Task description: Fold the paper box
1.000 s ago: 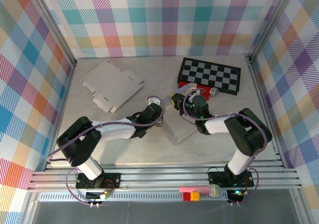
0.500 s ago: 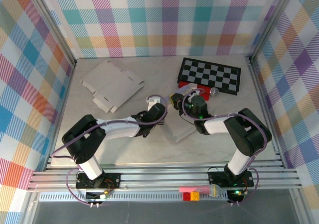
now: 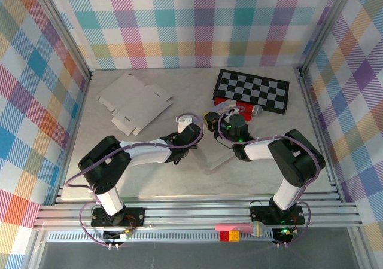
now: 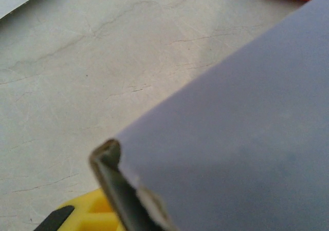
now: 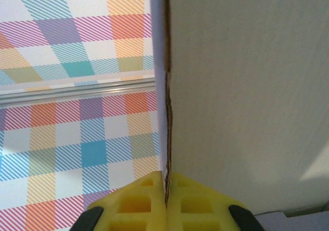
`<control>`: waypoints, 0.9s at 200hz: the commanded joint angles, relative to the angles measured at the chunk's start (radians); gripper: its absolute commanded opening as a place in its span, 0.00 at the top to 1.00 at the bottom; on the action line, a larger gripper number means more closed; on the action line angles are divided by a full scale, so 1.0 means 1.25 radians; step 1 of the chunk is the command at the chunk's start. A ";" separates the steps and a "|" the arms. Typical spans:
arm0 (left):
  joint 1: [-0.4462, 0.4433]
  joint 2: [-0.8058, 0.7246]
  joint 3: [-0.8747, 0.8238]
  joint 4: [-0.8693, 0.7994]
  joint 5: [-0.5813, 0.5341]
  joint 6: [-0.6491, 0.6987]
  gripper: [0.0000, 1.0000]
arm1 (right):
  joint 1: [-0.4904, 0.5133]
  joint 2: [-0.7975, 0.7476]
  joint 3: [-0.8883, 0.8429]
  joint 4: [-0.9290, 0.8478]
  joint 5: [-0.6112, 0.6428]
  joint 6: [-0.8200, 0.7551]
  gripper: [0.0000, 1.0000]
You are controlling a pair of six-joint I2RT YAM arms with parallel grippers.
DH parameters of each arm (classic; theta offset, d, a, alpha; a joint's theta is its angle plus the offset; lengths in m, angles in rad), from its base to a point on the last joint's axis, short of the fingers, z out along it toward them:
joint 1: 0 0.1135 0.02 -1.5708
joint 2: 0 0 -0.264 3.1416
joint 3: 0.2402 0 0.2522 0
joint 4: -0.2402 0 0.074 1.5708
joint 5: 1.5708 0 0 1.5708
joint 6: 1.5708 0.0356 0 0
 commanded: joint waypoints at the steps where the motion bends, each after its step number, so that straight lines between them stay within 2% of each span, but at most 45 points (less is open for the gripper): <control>1: -0.002 0.013 0.031 0.023 -0.036 -0.015 0.78 | 0.023 0.018 0.002 -0.058 -0.062 -0.007 1.00; 41: -0.003 0.023 0.048 0.003 -0.053 -0.039 0.85 | 0.024 0.000 -0.001 -0.085 -0.059 -0.012 1.00; 68: -0.003 0.038 0.081 -0.047 -0.077 -0.064 0.96 | 0.024 -0.014 -0.012 -0.095 -0.052 -0.002 0.97; 72: -0.002 0.040 0.087 -0.059 -0.084 -0.069 1.00 | 0.024 -0.017 -0.015 -0.095 -0.049 0.001 0.95; 84: -0.004 0.041 0.103 -0.104 -0.120 -0.094 1.00 | 0.024 -0.031 -0.019 -0.104 -0.042 0.007 0.86; 103: -0.004 0.042 0.133 -0.168 -0.160 -0.106 1.00 | 0.020 -0.081 -0.015 -0.176 -0.027 0.011 0.66; 124: -0.002 0.032 0.163 -0.220 -0.166 -0.078 1.00 | -0.004 -0.164 0.015 -0.346 -0.021 0.009 0.38; 137: 0.003 0.018 0.181 -0.238 -0.156 -0.050 1.00 | -0.026 -0.232 0.051 -0.471 -0.021 -0.017 0.25; 153: 0.020 -0.003 0.207 -0.311 -0.123 -0.024 1.00 | -0.061 -0.306 0.138 -0.663 -0.037 -0.078 0.16; 169: 0.049 -0.030 0.232 -0.371 -0.069 -0.009 1.00 | -0.104 -0.357 0.233 -0.831 -0.056 -0.139 0.12; 180: 0.068 -0.056 0.242 -0.402 -0.034 0.009 1.00 | -0.137 -0.386 0.282 -0.894 -0.075 -0.180 0.12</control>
